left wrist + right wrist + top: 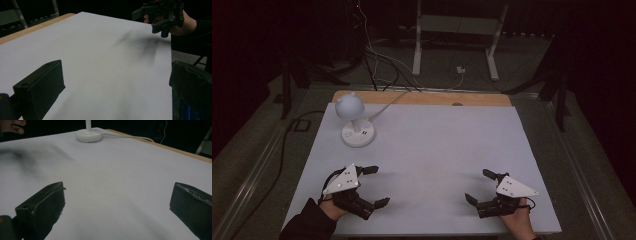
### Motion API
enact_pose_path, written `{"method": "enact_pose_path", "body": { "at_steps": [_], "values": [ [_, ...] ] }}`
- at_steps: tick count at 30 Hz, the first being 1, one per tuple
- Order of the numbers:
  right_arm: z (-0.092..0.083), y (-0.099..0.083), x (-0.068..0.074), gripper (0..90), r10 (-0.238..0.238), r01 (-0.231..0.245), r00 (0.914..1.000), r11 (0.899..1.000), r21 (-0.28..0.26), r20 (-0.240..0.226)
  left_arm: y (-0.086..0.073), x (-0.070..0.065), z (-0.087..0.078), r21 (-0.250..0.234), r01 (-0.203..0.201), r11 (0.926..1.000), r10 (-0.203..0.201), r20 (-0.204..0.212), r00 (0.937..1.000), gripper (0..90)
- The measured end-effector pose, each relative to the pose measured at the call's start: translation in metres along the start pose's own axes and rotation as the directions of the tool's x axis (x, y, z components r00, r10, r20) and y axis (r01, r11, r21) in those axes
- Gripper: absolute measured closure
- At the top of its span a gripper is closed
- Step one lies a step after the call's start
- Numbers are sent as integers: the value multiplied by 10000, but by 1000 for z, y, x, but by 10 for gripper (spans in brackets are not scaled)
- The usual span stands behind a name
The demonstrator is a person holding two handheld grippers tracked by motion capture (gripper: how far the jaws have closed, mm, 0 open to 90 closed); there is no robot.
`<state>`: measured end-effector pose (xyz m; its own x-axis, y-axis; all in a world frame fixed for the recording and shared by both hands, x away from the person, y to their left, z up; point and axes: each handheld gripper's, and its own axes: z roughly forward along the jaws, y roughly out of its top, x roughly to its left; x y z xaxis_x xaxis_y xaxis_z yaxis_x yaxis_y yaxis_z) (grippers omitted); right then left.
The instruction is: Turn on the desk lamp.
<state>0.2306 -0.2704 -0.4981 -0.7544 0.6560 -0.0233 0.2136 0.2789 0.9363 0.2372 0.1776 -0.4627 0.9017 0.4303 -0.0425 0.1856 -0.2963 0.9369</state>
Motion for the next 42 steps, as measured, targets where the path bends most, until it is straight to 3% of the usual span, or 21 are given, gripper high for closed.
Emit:
{"method": "enact_pose_path", "body": {
  "at_steps": [16, 26, 31, 33, 34, 37, 41, 42],
  "values": [
    [0, 0, 1, 0, 36, -36, 10000, 10000, -30, -57, 19, 16, 0, -301, 178, 9994, -199, -713, 9973, 3],
    [-1, 1, 1, 0, 65, -65, 9999, 10000, -61, -91, 23, 30, 1, -311, 397, 9987, -440, -1527, 9873, 3],
    [-1, 0, 1, 0, 57, -57, 9999, 10000, -25, -104, 25, 39, 0, -335, 594, 9977, -650, -2023, 9772, 3],
    [-1, 1, 1, 0, 96, -97, 9999, 9999, -57, -126, 25, 44, 0, -337, 720, 9968, -780, -2391, 9678, 2],
    [-1, 0, 1, 0, 99, -100, 9999, 9999, -49, -133, 25, 44, 0, -337, 720, 9968, -780, -2391, 9678, 3],
    [-1, 1, 1, 0, 69, -70, 9999, 10000, -48, -125, 25, 51, -1, -356, 855, 9957, -920, -2718, 9579, 3],
    [-1, 0, 1, 0, 87, -88, 9999, 10000, -35, -139, 24, 58, -1, -389, 1005, 9942, -1077, -3226, 9404, 3],
    [-1, 0, 1, 0, 63, -64, 9999, 10000, -53, -138, 23, 62, 0, -332, 1066, 9938, -1115, -3450, 9320, 3]
  ]
}}
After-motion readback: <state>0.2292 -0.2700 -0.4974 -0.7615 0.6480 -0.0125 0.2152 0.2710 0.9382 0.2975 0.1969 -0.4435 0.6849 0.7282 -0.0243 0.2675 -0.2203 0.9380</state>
